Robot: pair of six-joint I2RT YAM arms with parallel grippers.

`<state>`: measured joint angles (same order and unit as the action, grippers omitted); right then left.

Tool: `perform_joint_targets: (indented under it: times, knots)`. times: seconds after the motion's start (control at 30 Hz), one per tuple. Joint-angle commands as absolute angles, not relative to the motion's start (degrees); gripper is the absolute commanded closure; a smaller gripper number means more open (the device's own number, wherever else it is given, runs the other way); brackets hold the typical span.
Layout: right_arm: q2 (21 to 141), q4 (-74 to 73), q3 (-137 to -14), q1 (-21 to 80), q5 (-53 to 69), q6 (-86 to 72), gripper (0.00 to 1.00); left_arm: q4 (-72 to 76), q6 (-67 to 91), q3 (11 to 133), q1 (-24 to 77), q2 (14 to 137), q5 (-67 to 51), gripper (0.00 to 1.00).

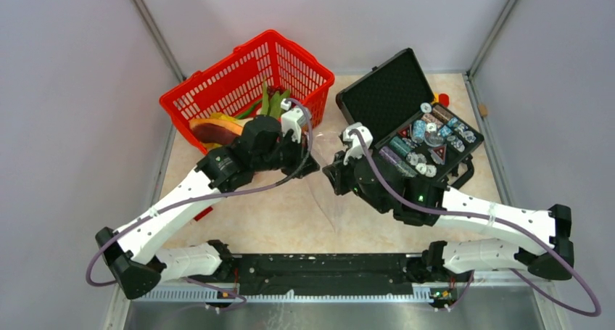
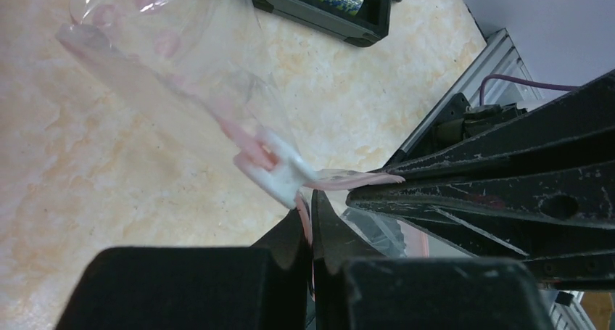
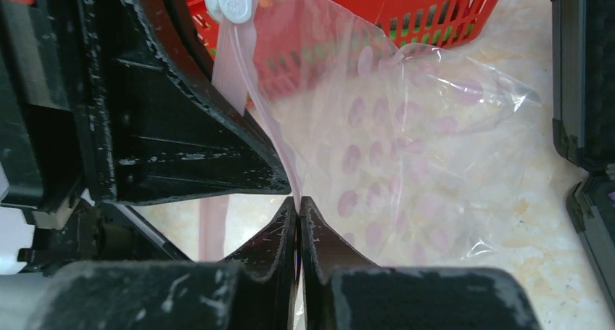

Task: Place the food in the zip-top bag and seal the zipper
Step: Open the zipper of the food storage bag.

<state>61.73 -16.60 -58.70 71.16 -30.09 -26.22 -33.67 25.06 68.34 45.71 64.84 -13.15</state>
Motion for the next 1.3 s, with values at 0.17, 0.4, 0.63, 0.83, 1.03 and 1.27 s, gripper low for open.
perform_joint_targets:
  times: [0.17, 0.4, 0.63, 0.83, 1.03, 1.27]
  knots:
    - [59.0, -30.3, -63.5, 71.7, -38.9, -32.9, 1.0, -31.5, 22.8, 74.6, 45.9, 70.7, -19.9, 1.0]
    - [50.8, -40.5, -70.1, 71.8, -31.0, -33.6, 1.0, -24.3, 25.6, 80.7, 46.4, 76.5, -34.3, 1.0]
    - [50.0, -45.8, -74.2, 71.7, -29.7, -32.6, 1.0, -21.1, 25.6, 79.3, 47.0, 76.6, -34.6, 1.0]
    - [61.2, -53.8, -74.3, 71.3, -42.6, -35.6, 1.0, -30.5, 22.9, 72.2, 46.5, 77.2, -17.1, 1.0]
    - [66.9, -40.3, -67.9, 65.1, -40.0, -35.1, 1.0, -29.4, 25.2, 66.3, 43.2, 78.6, -5.4, 1.0]
    - [67.1, -24.5, -59.4, 59.8, -35.6, -36.4, 1.0, -35.0, 25.6, 67.5, 41.1, 79.0, 4.2, 0.99]
